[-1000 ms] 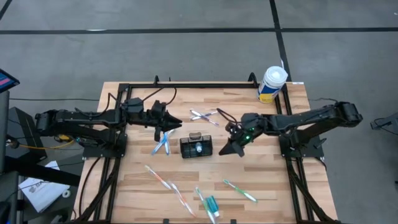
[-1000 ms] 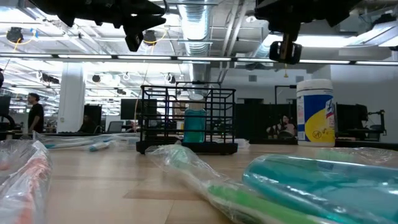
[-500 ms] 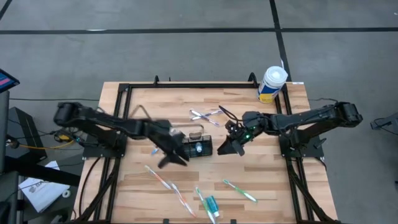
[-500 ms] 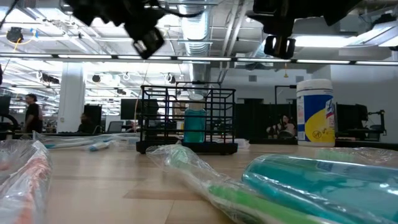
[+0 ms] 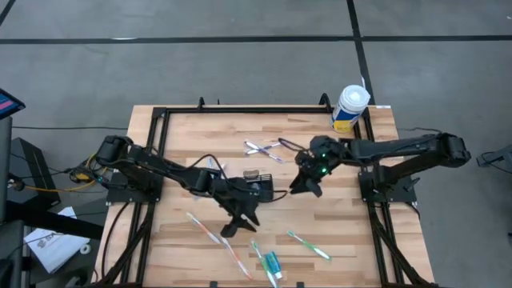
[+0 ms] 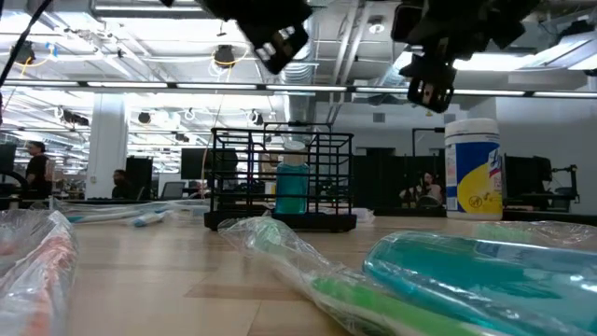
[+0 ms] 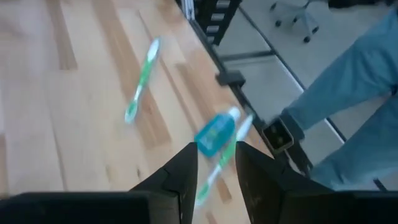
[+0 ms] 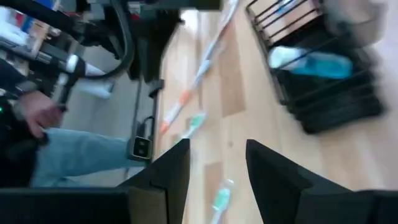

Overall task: Pick & Place toothbrushing station
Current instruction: Put the blue mouthwash into the mesh organizer

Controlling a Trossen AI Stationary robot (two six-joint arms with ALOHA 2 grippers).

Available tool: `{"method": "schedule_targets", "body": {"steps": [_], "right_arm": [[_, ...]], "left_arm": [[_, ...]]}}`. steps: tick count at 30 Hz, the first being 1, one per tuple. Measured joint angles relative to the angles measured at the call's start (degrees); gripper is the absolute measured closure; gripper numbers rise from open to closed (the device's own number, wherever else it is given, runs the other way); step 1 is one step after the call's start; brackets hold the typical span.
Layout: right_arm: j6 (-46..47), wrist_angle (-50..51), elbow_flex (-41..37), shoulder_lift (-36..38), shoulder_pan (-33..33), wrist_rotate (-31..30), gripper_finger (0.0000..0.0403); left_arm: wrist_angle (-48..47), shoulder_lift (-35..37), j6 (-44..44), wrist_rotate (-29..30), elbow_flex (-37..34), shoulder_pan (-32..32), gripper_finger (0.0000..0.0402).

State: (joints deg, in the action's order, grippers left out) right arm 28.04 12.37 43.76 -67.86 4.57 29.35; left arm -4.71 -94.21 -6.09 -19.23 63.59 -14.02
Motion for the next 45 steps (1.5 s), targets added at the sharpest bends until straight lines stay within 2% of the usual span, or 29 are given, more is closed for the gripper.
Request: {"method": "schedule_targets", "body": {"steps": [6, 11, 16, 21, 26, 32, 38, 45], "right_arm": [[-8.8, 16.2, -0.1, 9.5, 10.4, -7.5, 0.0257], [-7.7, 14.3, 0.0, 14.6, 21.0, -7.2, 0.0261], [-7.2, 13.7, 0.0, 15.4, 26.3, -7.0, 0.0264], [-6.1, 11.0, -0.1, 13.2, 27.8, -6.8, 0.0261], [-4.6, 6.4, -0.1, 10.4, 24.8, -5.5, 0.0259], [-5.3, 6.8, -0.1, 9.9, 23.6, -6.8, 0.0262], [-6.1, 6.0, -0.1, 10.2, 26.1, -5.5, 0.0257], [-6.6, 4.7, -0.1, 10.0, 26.7, -4.9, 0.0250]], "left_arm": [[3.1, 2.2, 0.2, 1.9, 0.1, -1.0, 0.0300], [2.6, -0.2, 3.1, 1.2, 0.0, -2.1, 0.0300], [2.9, -2.3, 8.2, -0.5, 2.4, -3.7, 0.0299], [3.1, -7.3, 10.3, -2.3, 7.2, -3.7, 0.0300], [2.2, -15.1, 10.3, -4.9, 12.1, -4.0, 0.0300], [0.0, -21.4, 11.8, -7.2, 17.1, -6.5, 0.0299], [-2.3, -22.9, 13.2, -5.4, 17.7, -8.4, 0.0300], [-2.3, -24.6, 13.6, -3.4, 17.8, -7.0, 0.0300]]}}
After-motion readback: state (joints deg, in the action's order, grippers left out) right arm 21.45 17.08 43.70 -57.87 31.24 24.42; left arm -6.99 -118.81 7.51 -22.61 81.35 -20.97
